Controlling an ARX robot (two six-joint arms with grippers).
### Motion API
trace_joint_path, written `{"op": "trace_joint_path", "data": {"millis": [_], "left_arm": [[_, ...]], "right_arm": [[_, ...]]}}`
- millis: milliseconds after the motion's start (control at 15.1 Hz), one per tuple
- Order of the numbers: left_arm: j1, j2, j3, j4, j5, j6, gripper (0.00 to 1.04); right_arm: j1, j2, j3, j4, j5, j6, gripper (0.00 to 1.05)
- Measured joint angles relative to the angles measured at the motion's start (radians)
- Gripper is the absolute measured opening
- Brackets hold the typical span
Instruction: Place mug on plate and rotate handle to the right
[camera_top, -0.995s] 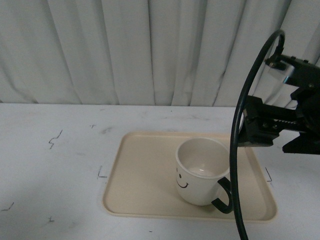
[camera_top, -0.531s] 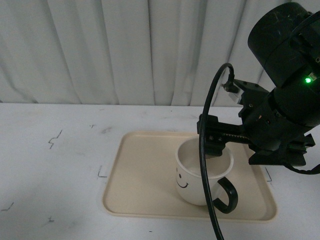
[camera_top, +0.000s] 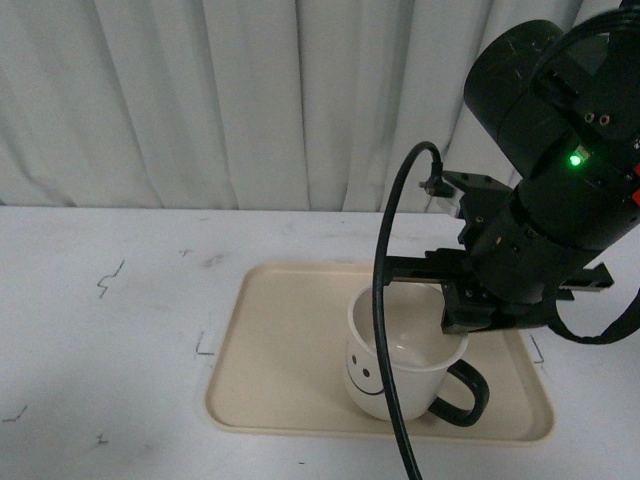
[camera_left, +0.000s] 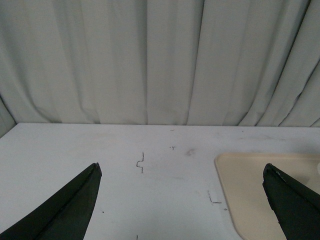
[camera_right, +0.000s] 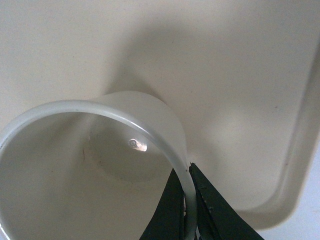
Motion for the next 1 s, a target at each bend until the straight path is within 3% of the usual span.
{"op": "trace_joint_path", "data": {"millis": [199,464,664,995], "left_arm": [[0.0,0.0,0.0,0.0,0.0,0.0,0.98],[0.0,0.0,0.0,0.0,0.0,0.0,0.98],[0.0,0.0,0.0,0.0,0.0,0.0,0.98],[0.0,0.0,0.0,0.0,0.0,0.0,0.98]], "right_arm": [[-0.023,-0.015,0.078,-0.041,-0.002,-0.378,0.03],[-0.043,-0.008,0.109,-0.104,-0.09,-0.842,0.03],[-0.047,0.032,0.147,-0.13,-0.162,-0.949,0.03],[-0.051,0.132,0.235,-0.18,-0.171,-0.9,0.03]]}}
